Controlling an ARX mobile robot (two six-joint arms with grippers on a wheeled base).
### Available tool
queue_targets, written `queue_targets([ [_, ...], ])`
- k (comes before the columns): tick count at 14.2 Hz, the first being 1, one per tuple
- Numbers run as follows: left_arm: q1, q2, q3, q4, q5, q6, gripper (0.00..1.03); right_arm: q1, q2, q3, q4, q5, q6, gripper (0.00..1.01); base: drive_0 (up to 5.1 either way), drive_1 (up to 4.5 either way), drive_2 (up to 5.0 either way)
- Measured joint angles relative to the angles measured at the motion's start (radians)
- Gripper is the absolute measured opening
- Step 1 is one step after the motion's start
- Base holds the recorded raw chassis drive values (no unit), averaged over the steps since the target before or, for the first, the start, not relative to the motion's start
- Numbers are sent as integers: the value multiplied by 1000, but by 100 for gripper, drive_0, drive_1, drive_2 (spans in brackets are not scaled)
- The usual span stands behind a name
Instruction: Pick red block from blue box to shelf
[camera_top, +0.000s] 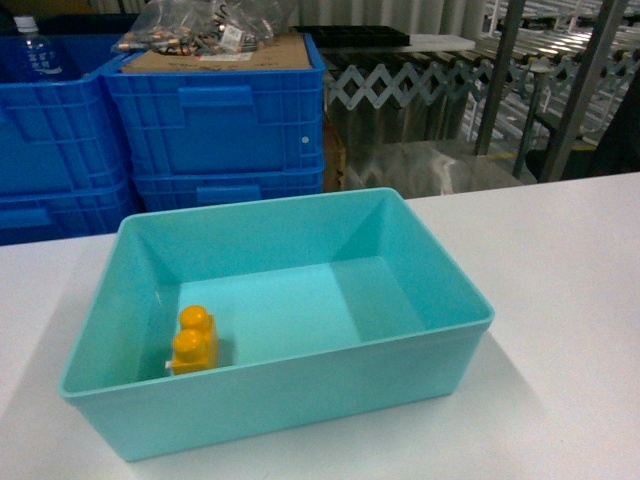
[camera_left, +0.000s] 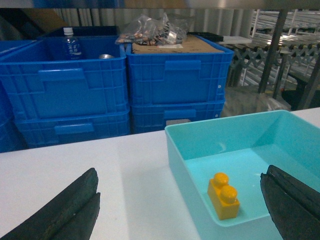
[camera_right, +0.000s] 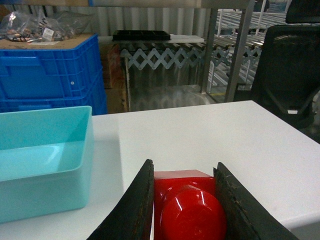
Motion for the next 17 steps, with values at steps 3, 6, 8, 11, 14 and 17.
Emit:
queue_targets([
  [3, 0, 0, 0, 0, 0, 0, 98, 0, 0, 0, 0, 0, 0, 27, -148, -148, -148],
  [6, 0, 0, 0, 0, 0, 0, 98, 0, 0, 0, 0, 0, 0, 27, -153, -153, -153],
  [8, 0, 0, 0, 0, 0, 0, 98, 0, 0, 0, 0, 0, 0, 27, -147, -147, -147],
  [11, 0, 0, 0, 0, 0, 0, 98, 0, 0, 0, 0, 0, 0, 27, -150, -150, -150],
  [14, 0, 0, 0, 0, 0, 0, 98, 0, 0, 0, 0, 0, 0, 27, -161, -161, -161],
  [17, 0, 0, 0, 0, 0, 0, 98, 0, 0, 0, 0, 0, 0, 27, -148, -148, -148],
])
